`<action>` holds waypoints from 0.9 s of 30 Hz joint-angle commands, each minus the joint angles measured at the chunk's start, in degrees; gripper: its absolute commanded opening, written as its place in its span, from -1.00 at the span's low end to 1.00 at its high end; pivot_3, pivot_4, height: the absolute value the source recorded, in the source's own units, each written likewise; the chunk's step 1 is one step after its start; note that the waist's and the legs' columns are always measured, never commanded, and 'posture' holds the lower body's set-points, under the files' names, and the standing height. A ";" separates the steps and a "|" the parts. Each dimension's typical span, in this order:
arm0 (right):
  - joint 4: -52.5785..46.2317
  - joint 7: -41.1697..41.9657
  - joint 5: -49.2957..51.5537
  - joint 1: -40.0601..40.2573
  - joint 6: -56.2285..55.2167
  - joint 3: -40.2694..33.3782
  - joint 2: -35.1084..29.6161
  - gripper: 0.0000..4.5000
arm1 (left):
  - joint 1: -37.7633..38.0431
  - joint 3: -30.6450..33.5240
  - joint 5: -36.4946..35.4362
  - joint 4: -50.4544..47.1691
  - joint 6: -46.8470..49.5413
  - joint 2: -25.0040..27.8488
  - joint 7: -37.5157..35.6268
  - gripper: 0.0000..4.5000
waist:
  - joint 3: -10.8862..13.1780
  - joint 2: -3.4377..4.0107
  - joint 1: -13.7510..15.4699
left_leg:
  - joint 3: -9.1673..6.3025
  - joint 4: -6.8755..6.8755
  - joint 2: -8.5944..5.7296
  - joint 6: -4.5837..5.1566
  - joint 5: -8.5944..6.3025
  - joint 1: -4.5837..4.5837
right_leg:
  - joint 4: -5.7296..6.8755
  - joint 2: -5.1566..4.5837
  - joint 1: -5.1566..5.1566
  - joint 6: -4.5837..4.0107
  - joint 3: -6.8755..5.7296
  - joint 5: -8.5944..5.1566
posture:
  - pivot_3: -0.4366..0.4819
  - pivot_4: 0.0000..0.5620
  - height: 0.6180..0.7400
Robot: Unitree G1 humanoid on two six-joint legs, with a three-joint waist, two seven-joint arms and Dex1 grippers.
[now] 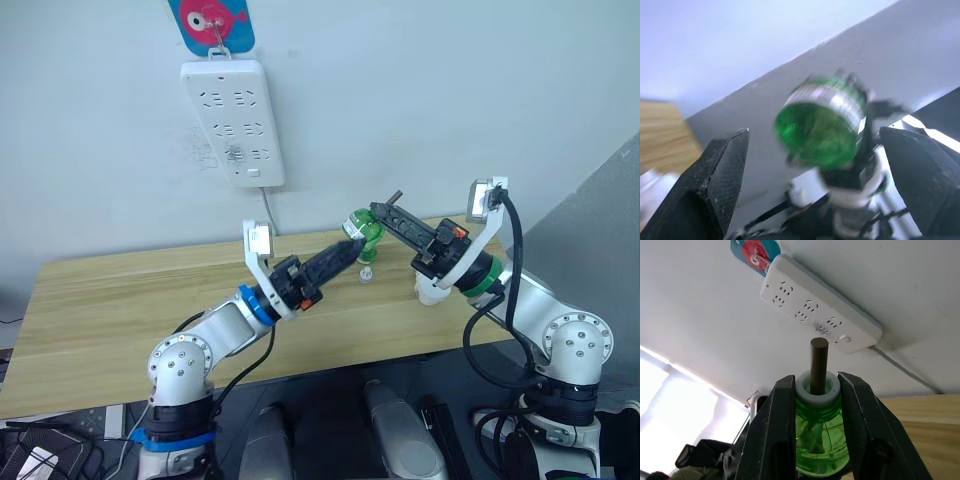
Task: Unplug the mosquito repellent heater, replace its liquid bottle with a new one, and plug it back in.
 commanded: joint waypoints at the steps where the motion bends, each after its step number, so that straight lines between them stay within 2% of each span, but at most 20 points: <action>1: -1.31 -3.04 5.62 -1.23 -2.86 0.29 -1.17 -0.62 | 1.01 0.41 -6.69 -2.79 -0.99 0.37 3.52 0.98 | 0.00 0.00 -0.11 | 0.00 0.00 0.00 0.00 0.00 0.00 | 0.00 0.01 -0.01 0.00 0.01 0.00 | -0.54 -0.14 1.00; 8: -1.35 -5.93 11.29 -1.59 -6.17 2.66 -3.82 -0.62 | 1.84 -1.72 -12.40 -3.12 -2.52 1.19 6.48 0.98 | 0.00 -0.01 0.06 | -0.03 0.06 0.00 0.00 0.00 -0.05 | -0.02 0.04 -0.01 0.00 0.02 0.00 | -0.53 -0.14 1.00; 21: -2.14 -3.18 13.21 0.66 -8.29 5.96 -7.23 -0.62 | 0.45 -3.93 -12.32 -1.63 -4.31 2.61 5.27 0.98 | -0.01 -0.01 0.11 | -0.04 0.13 -0.01 0.00 0.00 -0.15 | -0.05 0.07 -0.05 0.00 0.05 0.00 | -0.54 -0.13 1.00; 25: -2.13 -3.12 13.64 0.45 -9.06 6.77 -7.47 -0.62 | 0.26 -4.25 -12.37 -1.03 -4.37 3.17 4.54 0.58 | -0.01 -0.01 0.12 | -0.04 0.13 -0.01 0.00 0.00 -0.15 | -0.06 0.07 -0.05 0.00 0.06 0.00 | -0.54 -0.14 1.00; 27: -2.16 -3.35 14.05 0.00 -9.49 7.14 -7.51 -0.62 | 0.41 -4.57 -12.87 -1.02 -4.04 3.45 4.31 0.28 | -0.01 -0.01 0.12 | -0.05 0.12 -0.01 0.00 0.00 -0.16 | -0.06 0.07 -0.06 0.00 0.05 0.00 | -0.54 -0.14 1.00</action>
